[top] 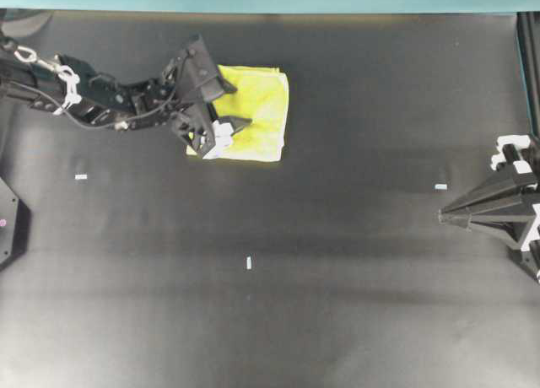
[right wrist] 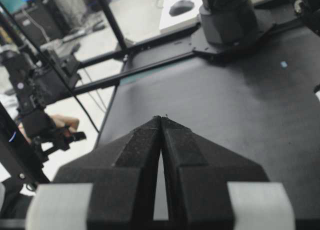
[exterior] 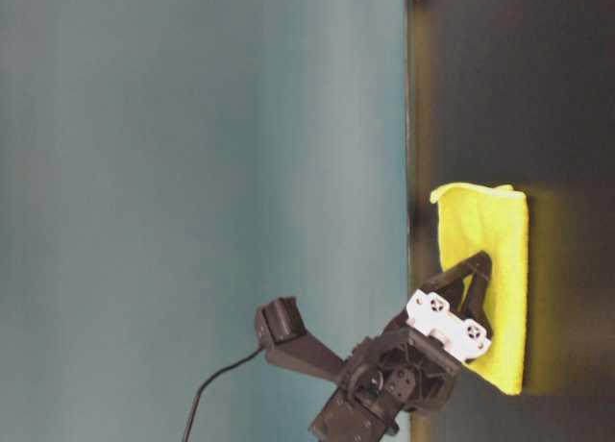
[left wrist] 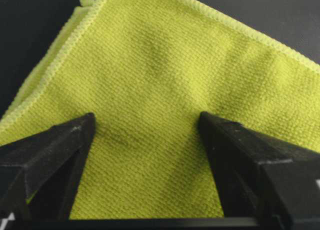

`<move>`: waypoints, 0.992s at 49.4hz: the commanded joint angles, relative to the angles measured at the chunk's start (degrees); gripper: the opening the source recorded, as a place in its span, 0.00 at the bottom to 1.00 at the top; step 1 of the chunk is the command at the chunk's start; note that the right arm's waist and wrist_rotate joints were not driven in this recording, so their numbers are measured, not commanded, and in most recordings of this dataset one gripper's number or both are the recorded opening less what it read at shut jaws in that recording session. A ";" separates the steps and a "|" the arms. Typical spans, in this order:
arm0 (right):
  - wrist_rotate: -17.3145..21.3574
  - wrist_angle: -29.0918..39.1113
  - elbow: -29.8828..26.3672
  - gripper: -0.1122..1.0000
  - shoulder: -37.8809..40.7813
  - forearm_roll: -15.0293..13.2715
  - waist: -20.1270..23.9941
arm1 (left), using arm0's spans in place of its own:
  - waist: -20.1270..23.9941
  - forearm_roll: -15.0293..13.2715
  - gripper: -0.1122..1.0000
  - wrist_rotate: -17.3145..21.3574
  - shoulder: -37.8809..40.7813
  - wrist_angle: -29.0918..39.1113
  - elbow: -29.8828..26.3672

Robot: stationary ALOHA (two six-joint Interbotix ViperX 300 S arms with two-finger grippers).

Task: Push a yellow cloth with the left arm to wipe the desk.
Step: 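Lower the left gripper onto the near edge of the yellow cloth, then push the cloth with the left gripper toward the near left table edge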

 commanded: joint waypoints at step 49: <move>0.00 0.26 -0.26 0.10 0.18 0.00 0.00 | -26.81 0.18 0.83 -5.62 -12.66 -6.15 19.69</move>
